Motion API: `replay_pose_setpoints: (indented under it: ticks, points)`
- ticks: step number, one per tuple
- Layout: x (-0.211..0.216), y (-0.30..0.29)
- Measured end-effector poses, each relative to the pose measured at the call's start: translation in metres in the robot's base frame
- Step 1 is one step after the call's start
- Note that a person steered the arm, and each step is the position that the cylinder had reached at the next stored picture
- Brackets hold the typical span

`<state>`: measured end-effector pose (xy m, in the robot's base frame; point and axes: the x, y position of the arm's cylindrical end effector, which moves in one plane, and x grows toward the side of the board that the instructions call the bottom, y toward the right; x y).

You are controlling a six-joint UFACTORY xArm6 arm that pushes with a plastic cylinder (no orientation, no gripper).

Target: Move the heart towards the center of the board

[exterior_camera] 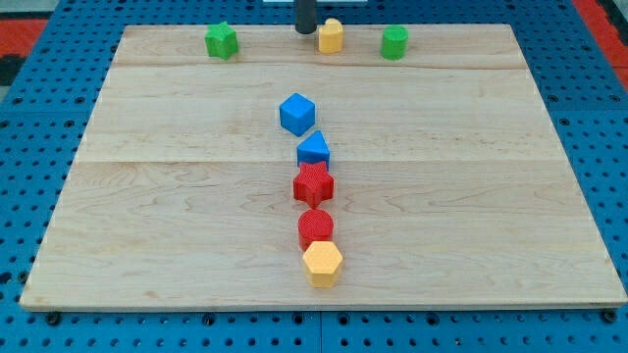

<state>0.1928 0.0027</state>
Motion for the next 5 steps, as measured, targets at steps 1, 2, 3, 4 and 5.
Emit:
replay_pose_setpoints:
  ticks: [1,2,3,4,5]
  points:
    - [0.001,0.059]
    - [0.046,0.066]
    - [0.057,-0.012]
    - [0.056,0.004]
    - [0.02,0.046]
